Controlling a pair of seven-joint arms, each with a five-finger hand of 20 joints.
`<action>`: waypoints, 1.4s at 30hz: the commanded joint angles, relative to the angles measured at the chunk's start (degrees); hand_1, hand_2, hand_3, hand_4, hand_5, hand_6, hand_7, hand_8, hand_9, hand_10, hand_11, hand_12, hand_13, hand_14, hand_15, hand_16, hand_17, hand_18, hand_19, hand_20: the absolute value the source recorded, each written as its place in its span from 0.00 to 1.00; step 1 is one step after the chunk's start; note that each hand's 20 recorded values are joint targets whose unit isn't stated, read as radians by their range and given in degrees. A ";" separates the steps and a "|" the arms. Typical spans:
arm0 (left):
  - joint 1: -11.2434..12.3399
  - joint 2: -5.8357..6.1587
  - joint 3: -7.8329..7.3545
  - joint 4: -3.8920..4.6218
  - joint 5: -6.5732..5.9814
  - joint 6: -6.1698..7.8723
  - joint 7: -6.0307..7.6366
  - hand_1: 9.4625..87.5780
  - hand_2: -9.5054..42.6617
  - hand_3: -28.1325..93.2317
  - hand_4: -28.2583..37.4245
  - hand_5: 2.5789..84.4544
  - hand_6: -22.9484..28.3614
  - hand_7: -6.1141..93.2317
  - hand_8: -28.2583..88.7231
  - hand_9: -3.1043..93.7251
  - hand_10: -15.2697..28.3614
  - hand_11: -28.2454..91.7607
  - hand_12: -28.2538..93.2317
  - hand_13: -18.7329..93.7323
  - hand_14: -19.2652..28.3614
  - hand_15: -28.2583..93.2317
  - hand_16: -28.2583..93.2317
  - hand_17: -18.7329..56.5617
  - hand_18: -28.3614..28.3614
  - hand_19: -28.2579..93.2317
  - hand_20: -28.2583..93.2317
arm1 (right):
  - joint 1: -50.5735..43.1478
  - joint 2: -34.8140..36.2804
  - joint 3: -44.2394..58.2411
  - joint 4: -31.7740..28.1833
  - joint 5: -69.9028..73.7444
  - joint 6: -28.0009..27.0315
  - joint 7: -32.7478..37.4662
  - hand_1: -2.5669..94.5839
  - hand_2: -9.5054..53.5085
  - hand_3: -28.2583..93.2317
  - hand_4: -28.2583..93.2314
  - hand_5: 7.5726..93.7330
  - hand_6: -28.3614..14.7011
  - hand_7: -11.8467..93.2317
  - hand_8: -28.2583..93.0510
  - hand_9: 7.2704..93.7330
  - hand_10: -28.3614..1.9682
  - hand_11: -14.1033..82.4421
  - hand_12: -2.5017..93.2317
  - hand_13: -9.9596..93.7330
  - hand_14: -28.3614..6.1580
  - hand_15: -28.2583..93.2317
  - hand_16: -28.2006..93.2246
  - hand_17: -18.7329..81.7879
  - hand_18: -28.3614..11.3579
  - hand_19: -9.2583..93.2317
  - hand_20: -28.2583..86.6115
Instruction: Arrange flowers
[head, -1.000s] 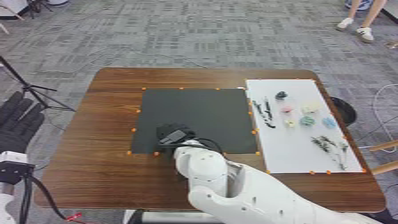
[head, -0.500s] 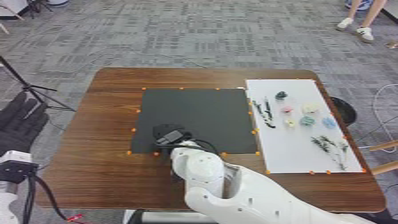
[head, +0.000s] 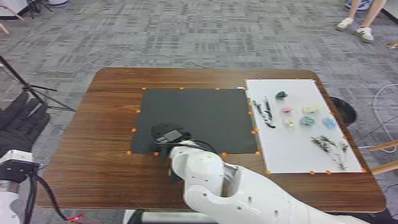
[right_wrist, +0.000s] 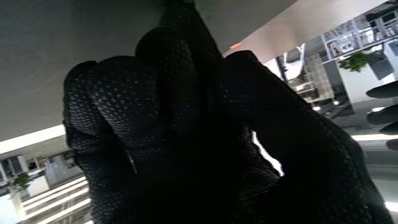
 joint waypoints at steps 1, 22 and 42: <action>0.16 -0.17 0.82 0.32 0.26 0.09 0.32 0.19 0.36 0.85 0.00 0.44 0.58 0.13 0.18 0.35 0.65 0.35 0.32 0.36 0.67 0.37 0.21 0.19 0.68 0.37 0.32 | -0.05 -0.33 0.93 0.35 -0.64 0.61 -0.79 0.45 0.36 0.90 0.07 0.81 0.53 0.24 0.25 0.77 0.38 0.61 0.48 0.77 0.34 0.78 0.55 0.53 0.00 0.89 0.53; -8.75 0.37 10.55 2.89 2.01 -2.66 0.92 0.17 0.38 0.85 0.00 0.44 0.57 0.12 0.18 0.35 0.64 0.35 0.31 0.36 0.62 0.34 0.20 0.21 0.65 0.36 0.31 | -2.97 10.05 14.82 -8.41 -4.80 8.76 1.91 0.33 0.23 0.87 0.11 0.78 0.51 0.25 0.15 0.77 0.32 0.60 0.40 0.76 0.31 0.77 0.53 0.52 0.00 0.89 0.50; -11.82 1.72 12.11 1.02 3.68 -2.94 2.70 0.18 0.39 0.85 0.00 0.44 0.57 0.12 0.18 0.34 0.63 0.34 0.31 0.34 0.58 0.33 0.20 0.23 0.61 0.34 0.31 | -26.66 28.90 41.94 -20.88 -12.08 10.76 10.47 0.34 0.07 0.85 0.11 0.74 0.47 0.24 0.16 0.74 0.26 0.48 0.30 0.73 0.32 0.75 0.49 0.49 0.00 0.87 0.47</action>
